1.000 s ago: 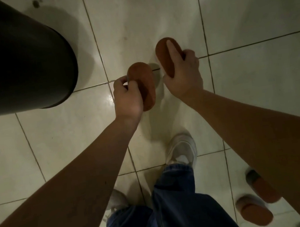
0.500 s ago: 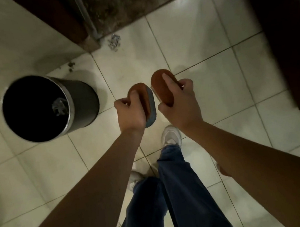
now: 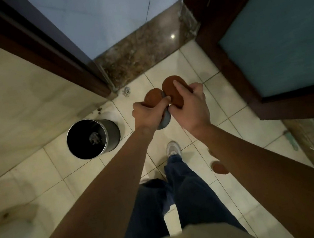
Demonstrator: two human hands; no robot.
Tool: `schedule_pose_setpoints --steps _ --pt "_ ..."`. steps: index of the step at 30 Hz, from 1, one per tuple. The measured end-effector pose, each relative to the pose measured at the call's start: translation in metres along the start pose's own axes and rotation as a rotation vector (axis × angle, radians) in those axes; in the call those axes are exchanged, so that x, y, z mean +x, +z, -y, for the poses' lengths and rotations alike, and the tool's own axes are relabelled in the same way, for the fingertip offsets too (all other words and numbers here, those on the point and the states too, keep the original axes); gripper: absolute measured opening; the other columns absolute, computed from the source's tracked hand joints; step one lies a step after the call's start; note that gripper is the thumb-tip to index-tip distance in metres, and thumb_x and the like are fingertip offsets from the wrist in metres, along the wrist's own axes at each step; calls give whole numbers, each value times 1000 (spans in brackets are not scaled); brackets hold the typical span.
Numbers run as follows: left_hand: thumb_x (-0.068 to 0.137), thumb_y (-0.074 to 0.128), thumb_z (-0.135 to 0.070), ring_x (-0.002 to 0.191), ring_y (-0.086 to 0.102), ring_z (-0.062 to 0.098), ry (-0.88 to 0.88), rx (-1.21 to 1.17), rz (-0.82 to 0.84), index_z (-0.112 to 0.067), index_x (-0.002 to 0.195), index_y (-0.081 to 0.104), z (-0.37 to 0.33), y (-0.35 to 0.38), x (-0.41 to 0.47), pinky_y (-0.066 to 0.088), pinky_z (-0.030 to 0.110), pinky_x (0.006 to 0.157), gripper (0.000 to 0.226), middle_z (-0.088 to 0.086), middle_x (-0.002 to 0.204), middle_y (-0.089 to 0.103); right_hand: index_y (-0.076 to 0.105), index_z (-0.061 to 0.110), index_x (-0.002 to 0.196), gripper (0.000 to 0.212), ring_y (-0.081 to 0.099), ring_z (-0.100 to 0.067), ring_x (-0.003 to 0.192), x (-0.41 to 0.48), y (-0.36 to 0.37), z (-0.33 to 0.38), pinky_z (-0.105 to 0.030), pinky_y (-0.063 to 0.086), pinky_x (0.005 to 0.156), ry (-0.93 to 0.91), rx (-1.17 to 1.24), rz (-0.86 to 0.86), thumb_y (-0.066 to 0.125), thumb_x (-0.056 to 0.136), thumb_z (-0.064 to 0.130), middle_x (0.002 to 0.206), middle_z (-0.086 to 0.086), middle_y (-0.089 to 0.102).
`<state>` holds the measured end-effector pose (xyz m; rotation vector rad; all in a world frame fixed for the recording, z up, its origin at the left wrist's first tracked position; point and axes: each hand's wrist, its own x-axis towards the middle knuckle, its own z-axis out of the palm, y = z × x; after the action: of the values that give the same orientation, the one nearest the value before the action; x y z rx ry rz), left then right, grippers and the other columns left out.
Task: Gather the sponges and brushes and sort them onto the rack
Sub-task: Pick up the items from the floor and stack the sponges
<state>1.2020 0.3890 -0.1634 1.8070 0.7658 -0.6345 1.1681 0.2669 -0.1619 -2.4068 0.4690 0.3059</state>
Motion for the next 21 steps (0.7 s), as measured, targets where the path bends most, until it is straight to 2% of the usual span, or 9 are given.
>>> schedule_pose_setpoints --steps 3,5,7,9,13,15,17,18,21 --pt "50 78 -64 88 61 17 73 39 44 -11 106 49 -37 -4 -28 50 26 63 82 5 109 59 36 31 147 69 48 -27 115 -9 -39 12 -38 50 94 21 29 -53 65 85 36 136 -6 30" --pt "44 79 -66 91 67 22 123 52 98 -5 109 58 -57 -4 -44 58 37 76 91 11 107 66 36 31 148 69 49 -26 115 -15 -60 15 -36 50 93 49 65 -102 64 85 36 134 -5 30" --pt "45 82 -61 92 68 22 177 65 152 -5 110 60 -76 -3 -61 57 39 82 89 11 105 68 36 32 148 70 49 -24 115 -24 -81 16 -31 47 93 79 102 -166 64 84 35 133 -4 30" --pt "53 85 -54 91 68 17 214 86 188 -7 111 61 -88 0 -70 57 30 76 78 7 104 69 37 32 147 70 49 -23 115 -31 -93 17 -26 42 92 100 138 -215 66 83 34 133 -4 31" --pt "67 83 -33 88 67 9 307 172 338 -9 115 62 -119 7 -91 49 14 62 57 6 106 70 41 29 146 71 49 -24 118 -53 -124 22 -26 41 92 154 213 -378 68 81 31 132 -7 34" --pt "70 81 -25 83 64 2 372 211 401 -11 119 59 -134 9 -102 44 8 56 56 3 107 69 41 28 146 71 48 -25 119 -64 -137 25 -25 39 95 181 240 -447 69 81 30 131 -9 36" --pt "70 81 -23 84 60 2 438 254 462 -17 122 53 -148 11 -119 42 9 58 60 -2 107 66 40 28 147 71 49 -26 119 -77 -151 29 -27 40 97 230 257 -515 68 82 31 130 -9 36" --pt "69 81 -22 83 59 0 474 274 495 -20 120 52 -154 13 -127 41 9 58 58 -6 102 65 39 28 147 71 50 -27 119 -84 -157 32 -30 41 98 260 265 -555 67 82 33 131 -9 35" --pt "67 80 -12 65 60 -8 644 294 556 -21 90 57 -164 22 -150 41 4 51 34 -17 76 63 38 29 148 72 52 -27 117 -109 -172 39 -31 44 98 347 296 -696 66 82 38 130 -6 34"
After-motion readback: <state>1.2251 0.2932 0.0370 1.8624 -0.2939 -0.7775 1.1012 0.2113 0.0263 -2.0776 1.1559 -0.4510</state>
